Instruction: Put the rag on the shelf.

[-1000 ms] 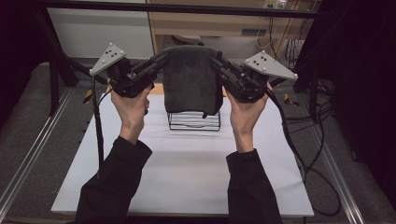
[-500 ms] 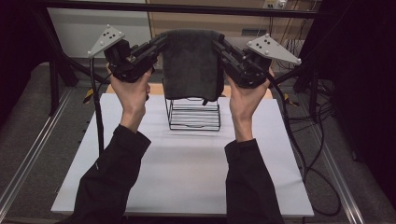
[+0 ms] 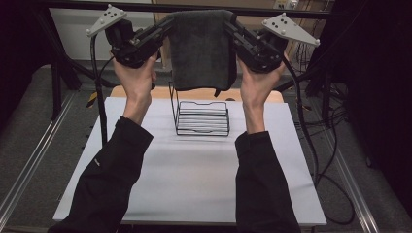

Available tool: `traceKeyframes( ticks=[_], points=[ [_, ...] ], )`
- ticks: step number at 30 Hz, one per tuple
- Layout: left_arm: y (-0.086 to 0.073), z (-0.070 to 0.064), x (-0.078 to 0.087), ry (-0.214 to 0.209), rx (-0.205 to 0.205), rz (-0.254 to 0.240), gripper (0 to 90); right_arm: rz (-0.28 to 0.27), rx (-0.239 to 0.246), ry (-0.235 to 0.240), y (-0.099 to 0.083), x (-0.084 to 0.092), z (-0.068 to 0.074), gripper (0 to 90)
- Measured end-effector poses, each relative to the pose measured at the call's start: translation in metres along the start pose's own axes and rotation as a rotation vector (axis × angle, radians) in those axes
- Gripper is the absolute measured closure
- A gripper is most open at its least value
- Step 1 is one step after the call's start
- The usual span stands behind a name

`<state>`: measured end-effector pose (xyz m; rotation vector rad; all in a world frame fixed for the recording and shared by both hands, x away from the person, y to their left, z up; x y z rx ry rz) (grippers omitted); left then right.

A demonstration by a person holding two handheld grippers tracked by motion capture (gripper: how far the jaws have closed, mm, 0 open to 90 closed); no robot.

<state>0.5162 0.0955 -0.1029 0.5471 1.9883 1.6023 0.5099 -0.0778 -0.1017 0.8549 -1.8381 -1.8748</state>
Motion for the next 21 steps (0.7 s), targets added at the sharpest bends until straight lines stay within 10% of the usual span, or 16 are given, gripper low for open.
traceKeyframes(
  ticks=[21],
  points=[
    [0.015, 0.023, -0.029, 0.039, -0.027, -0.013, 80.3, 0.003, 0.035, -0.020, 0.010, -0.033, -0.019, 79.4]
  ],
)
Point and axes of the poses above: each handheld gripper's, and its own axes: x roughly backward along the jaws, y roughly out of its top, z roughly to its left, the point moved 9 cm from there along -x, roughly forward along the jaws, and after that the axes turned 5 degrees about y, right-handed, at the moved point
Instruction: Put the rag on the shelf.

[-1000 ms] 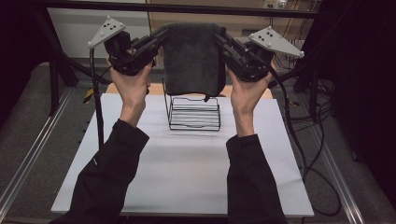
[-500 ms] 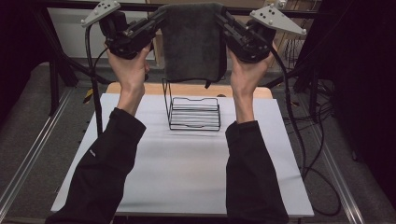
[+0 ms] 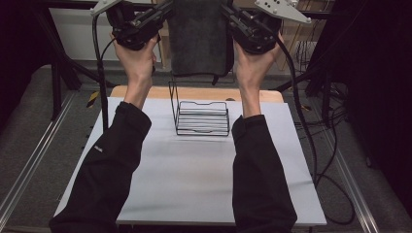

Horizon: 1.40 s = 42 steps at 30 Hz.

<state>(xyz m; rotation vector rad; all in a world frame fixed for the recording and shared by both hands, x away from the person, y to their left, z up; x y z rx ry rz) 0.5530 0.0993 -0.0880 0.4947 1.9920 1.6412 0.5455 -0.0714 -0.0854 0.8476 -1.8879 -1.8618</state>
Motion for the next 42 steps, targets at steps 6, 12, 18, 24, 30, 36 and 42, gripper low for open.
traceKeyframes(
  ticks=[6, 12, 18, 24, 30, 36, 42],
  points=[
    [-0.001, 0.008, -0.013, 0.012, -0.004, 0.016, 80.3, 0.026, 0.011, -0.009, -0.004, -0.011, -0.009, 79.4],
    [-0.007, 0.014, -0.021, 0.009, -0.009, 0.029, 80.3, 0.039, 0.023, -0.020, -0.008, -0.017, -0.017, 79.4],
    [-0.022, 0.023, -0.027, 0.010, -0.013, 0.062, 80.3, 0.063, 0.018, -0.019, -0.025, -0.024, -0.022, 79.5],
    [-0.041, 0.028, -0.029, 0.006, -0.009, 0.100, 80.3, 0.090, 0.014, -0.016, -0.041, -0.026, -0.025, 79.5],
    [-0.057, 0.028, -0.027, -0.007, -0.023, 0.145, 80.3, 0.118, -0.018, -0.002, -0.057, -0.021, -0.028, 79.5],
    [-0.074, 0.028, -0.021, -0.022, -0.032, 0.184, 80.3, 0.145, -0.047, 0.020, -0.078, -0.014, -0.025, 79.5],
    [-0.088, 0.025, -0.014, -0.047, -0.043, 0.218, 80.2, 0.154, -0.074, 0.035, -0.096, -0.006, -0.024, 79.3]
  ],
)
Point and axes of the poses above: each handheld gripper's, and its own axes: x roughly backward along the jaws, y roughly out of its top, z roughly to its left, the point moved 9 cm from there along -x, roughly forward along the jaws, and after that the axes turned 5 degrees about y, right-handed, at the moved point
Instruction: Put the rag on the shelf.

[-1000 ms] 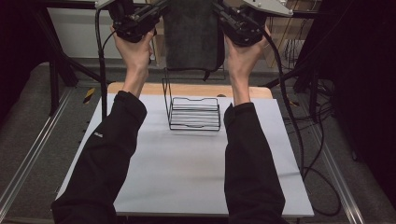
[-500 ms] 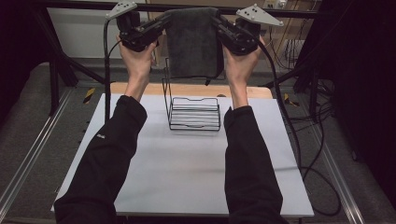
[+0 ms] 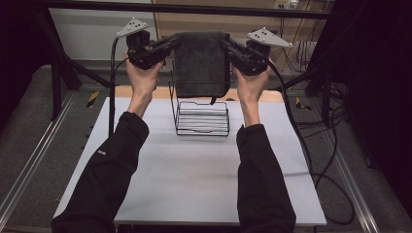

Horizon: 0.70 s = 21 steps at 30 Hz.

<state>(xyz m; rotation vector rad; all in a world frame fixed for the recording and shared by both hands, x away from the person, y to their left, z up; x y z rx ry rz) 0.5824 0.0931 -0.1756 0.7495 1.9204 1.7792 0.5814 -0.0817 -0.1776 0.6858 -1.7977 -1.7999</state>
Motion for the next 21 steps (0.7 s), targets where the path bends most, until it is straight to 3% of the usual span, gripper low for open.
traceKeyframes(
  ticks=[5, 10, 21],
  points=[
    [-0.009, -0.005, 0.004, -0.014, -0.002, 0.009, 80.2, -0.003, -0.025, 0.019, -0.012, 0.005, 0.001, 79.2],
    [-0.017, -0.007, 0.007, -0.027, 0.003, 0.018, 80.2, 0.011, -0.012, 0.027, -0.021, 0.010, 0.004, 79.2],
    [-0.032, -0.013, 0.019, -0.049, -0.027, 0.046, 80.2, 0.043, 0.009, 0.055, -0.035, 0.019, 0.011, 78.9]
  ],
)
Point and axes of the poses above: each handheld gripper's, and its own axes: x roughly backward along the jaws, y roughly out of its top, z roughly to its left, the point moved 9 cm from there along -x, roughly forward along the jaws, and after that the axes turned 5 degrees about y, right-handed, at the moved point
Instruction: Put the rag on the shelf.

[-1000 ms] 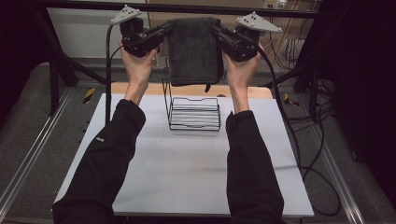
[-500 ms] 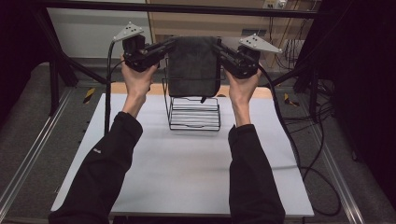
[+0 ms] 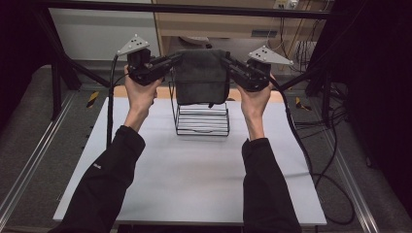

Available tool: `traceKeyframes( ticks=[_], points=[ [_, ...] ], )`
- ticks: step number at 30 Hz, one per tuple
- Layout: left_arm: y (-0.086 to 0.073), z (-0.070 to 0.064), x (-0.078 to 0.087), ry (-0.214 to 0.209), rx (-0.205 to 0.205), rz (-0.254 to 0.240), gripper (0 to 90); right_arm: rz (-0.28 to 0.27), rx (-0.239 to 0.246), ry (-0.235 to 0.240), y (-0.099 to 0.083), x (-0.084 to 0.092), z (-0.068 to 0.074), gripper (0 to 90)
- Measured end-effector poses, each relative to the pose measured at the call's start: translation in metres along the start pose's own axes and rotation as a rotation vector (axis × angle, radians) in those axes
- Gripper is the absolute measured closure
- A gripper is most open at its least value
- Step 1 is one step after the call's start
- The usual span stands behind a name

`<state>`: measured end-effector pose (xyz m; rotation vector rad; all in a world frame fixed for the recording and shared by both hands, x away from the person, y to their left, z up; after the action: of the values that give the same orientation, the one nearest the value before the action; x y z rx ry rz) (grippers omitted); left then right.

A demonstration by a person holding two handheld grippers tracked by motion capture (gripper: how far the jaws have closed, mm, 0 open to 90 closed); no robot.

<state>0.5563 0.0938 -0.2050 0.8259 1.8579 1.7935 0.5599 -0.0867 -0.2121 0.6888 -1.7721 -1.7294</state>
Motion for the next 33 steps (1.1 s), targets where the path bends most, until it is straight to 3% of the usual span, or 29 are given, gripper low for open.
traceKeyframes(
  ticks=[8, 14, 24, 33],
  points=[
    [-0.012, -0.006, 0.006, -0.026, -0.001, 0.018, 80.1, 0.028, 0.002, 0.029, -0.010, 0.007, 0.005, 78.7],
    [-0.019, -0.008, 0.009, -0.021, -0.007, 0.044, 79.8, 0.046, 0.000, 0.050, -0.017, 0.008, 0.007, 78.6],
    [-0.037, -0.015, 0.020, -0.021, -0.007, 0.126, 77.9, 0.081, 0.007, 0.104, -0.028, 0.016, 0.016, 78.3],
    [-0.037, -0.017, 0.032, -0.014, -0.041, 0.173, 73.2, 0.090, 0.011, 0.123, -0.032, 0.019, 0.019, 78.1]
  ],
)
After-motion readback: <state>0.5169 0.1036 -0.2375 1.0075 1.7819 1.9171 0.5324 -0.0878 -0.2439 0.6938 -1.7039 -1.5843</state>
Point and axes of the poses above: each handheld gripper's, and its own axes: x roughly backward along the jaws, y roughly out of its top, z roughly to its left, the point moved 9 cm from there along -x, roughly forward along the jaws, and after that the axes turned 5 degrees about y, right-handed, at the moved point
